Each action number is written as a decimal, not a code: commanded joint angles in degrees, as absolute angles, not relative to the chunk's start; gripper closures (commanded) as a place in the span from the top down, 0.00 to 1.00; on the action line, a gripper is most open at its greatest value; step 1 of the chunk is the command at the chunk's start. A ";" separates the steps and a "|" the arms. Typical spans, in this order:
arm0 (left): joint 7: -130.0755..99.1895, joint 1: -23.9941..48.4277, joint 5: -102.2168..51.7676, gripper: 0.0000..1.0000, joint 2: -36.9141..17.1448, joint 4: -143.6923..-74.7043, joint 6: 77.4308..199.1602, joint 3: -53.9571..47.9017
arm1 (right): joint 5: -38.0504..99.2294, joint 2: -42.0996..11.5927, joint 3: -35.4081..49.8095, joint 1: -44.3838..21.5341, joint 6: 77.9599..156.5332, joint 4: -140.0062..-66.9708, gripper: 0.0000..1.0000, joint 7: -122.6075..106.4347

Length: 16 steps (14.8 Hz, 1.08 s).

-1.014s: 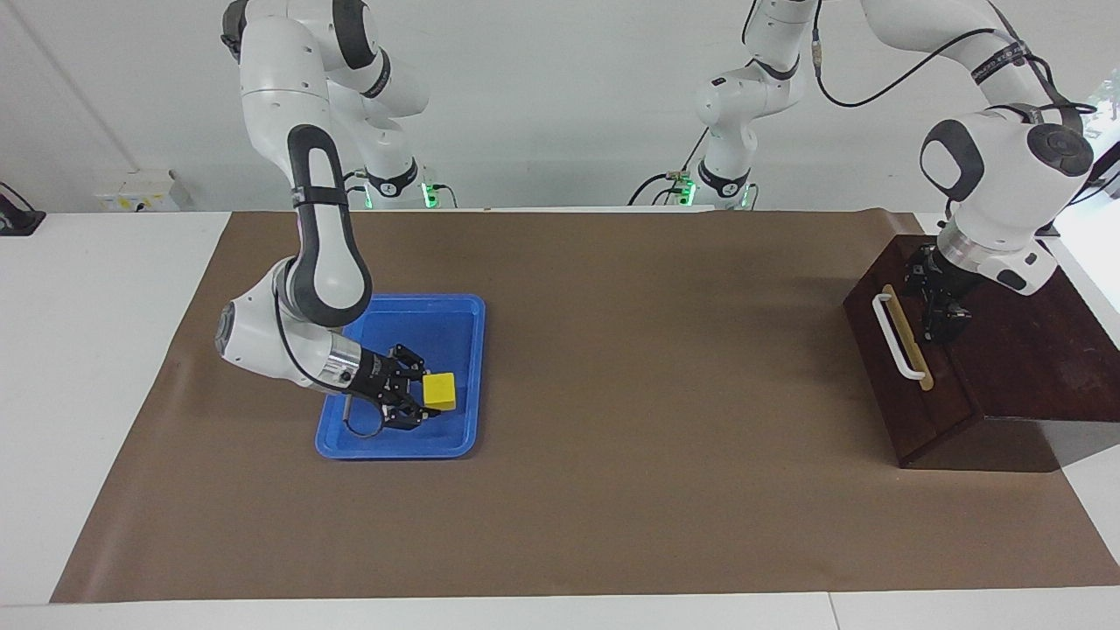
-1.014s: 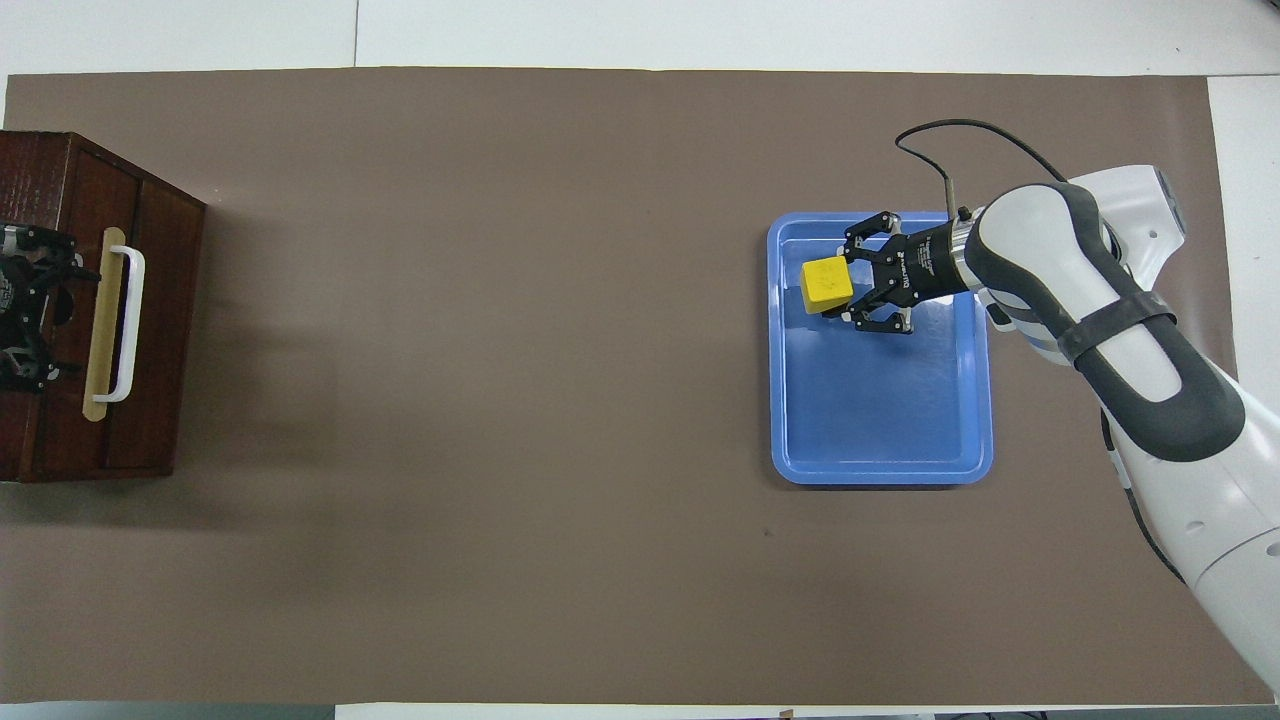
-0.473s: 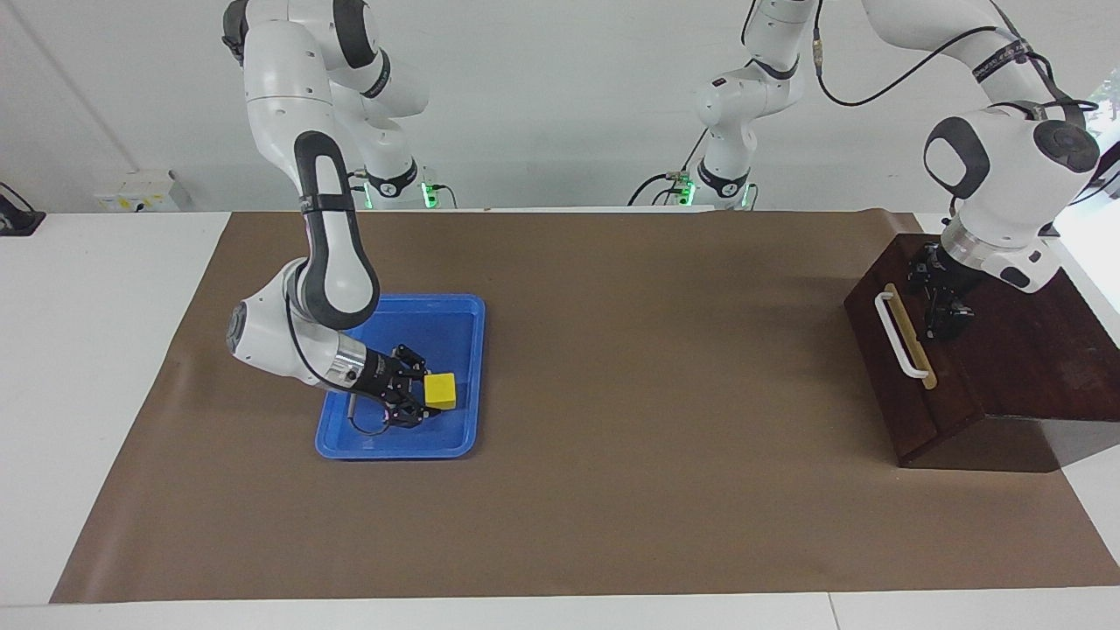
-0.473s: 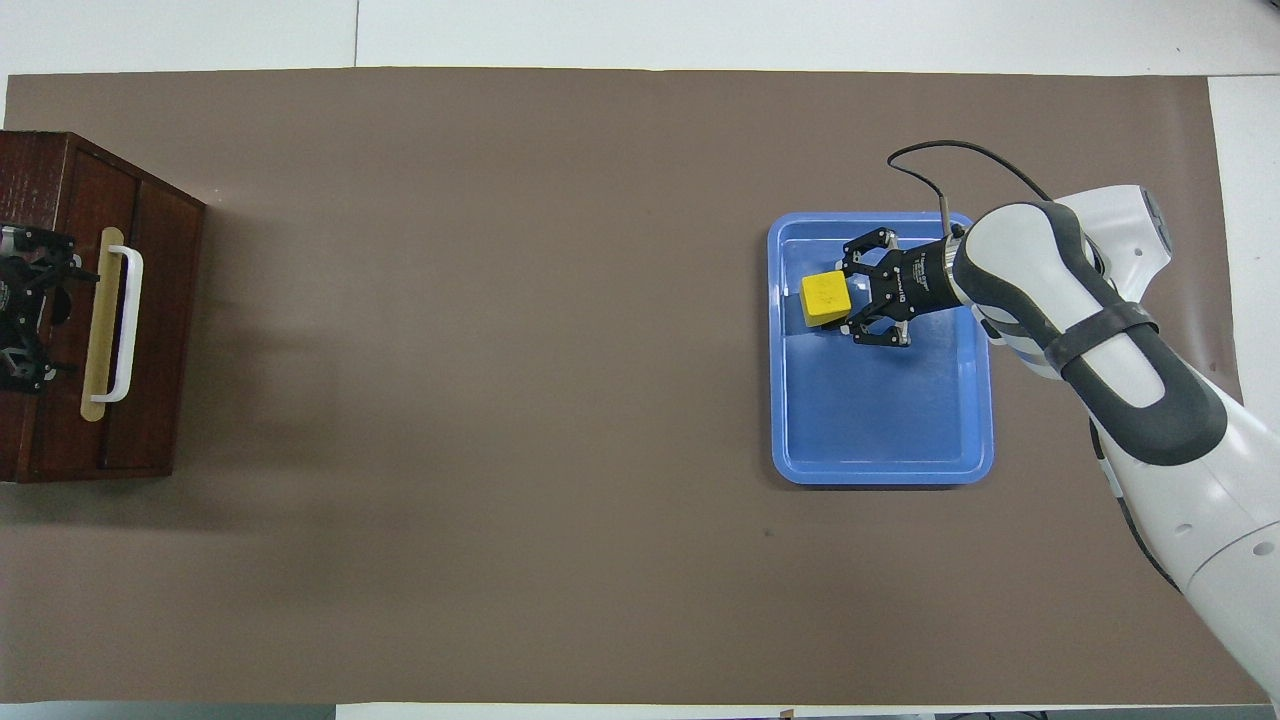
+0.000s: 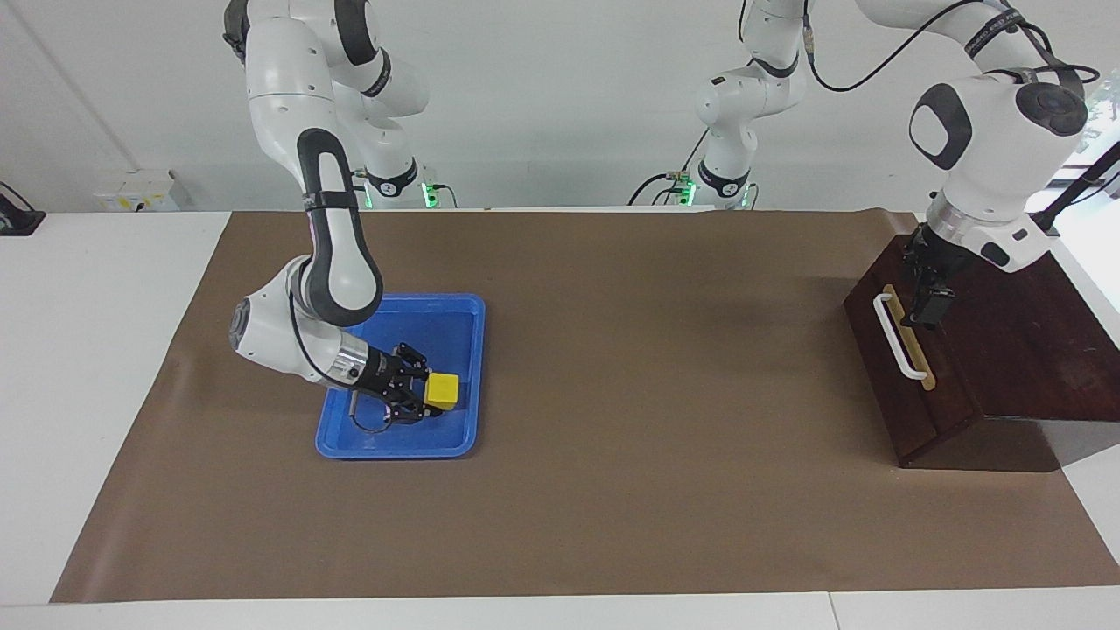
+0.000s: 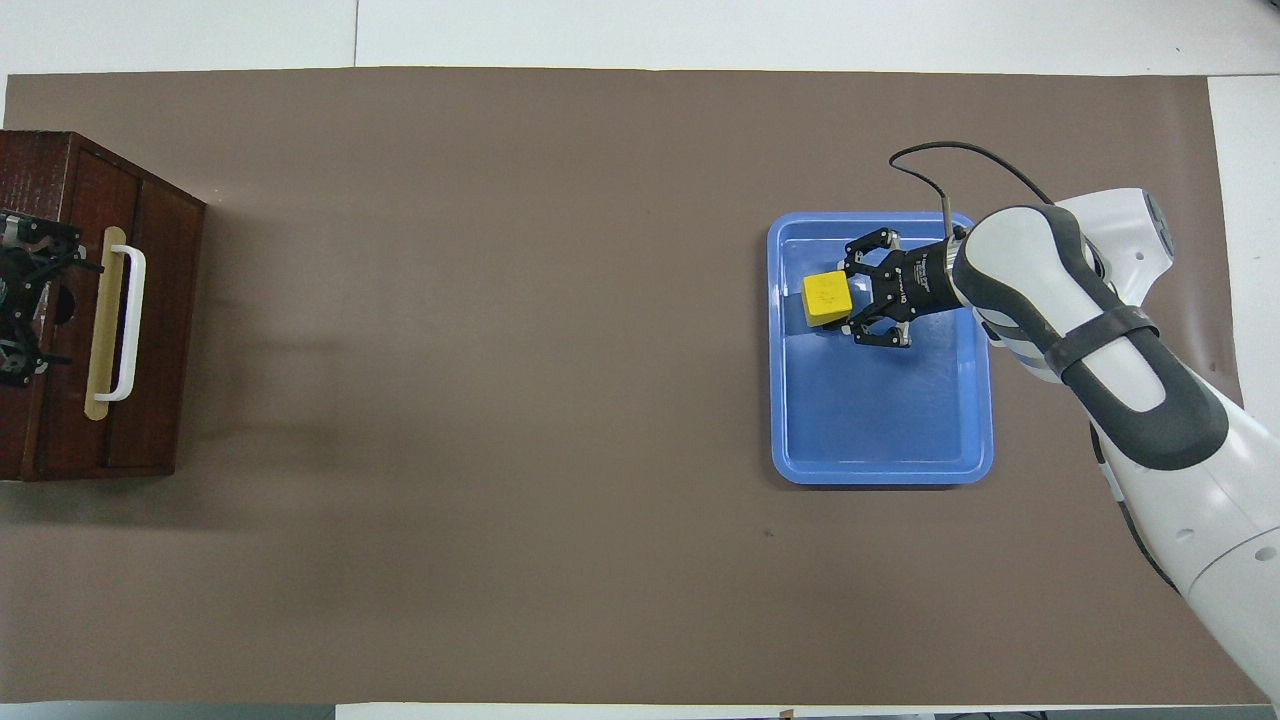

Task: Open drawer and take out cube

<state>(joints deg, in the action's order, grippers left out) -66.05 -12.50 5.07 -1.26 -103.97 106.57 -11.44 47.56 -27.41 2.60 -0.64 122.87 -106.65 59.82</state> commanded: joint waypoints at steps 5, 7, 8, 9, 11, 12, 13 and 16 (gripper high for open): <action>-41.26 -7.38 3.97 1.00 0.17 -100.37 97.82 -10.99 | 46.93 -25.75 2.90 -0.88 124.63 -108.20 0.95 60.90; -28.90 -7.91 2.90 1.00 0.79 -100.28 98.09 -10.37 | 46.85 -25.75 2.90 -0.79 123.58 -106.80 1.00 62.05; -23.78 -8.26 2.81 1.00 0.79 -100.20 98.17 -10.37 | 46.76 -25.84 2.90 -0.79 122.18 -105.48 1.00 63.09; -20.34 -8.78 2.81 1.00 0.79 -100.11 98.43 -10.37 | 46.15 -25.93 2.73 -0.62 120.25 -103.73 1.00 64.32; -19.77 -8.18 2.81 1.00 0.79 -100.19 101.06 -10.46 | 43.61 -25.93 2.73 0.26 117.61 -100.82 1.00 67.05; -20.12 -7.91 2.81 1.00 0.79 -100.20 103.60 -10.81 | 42.29 -25.84 2.72 0.35 116.12 -99.51 1.00 68.10; -19.78 -7.91 2.90 1.00 0.79 -100.20 105.71 -10.90 | 41.49 -25.84 2.72 0.44 114.62 -98.01 1.00 69.25; -18.81 -7.74 2.90 1.00 1.75 -100.72 104.51 -11.07 | 36.93 -23.13 1.15 0.35 107.70 -93.18 1.00 70.14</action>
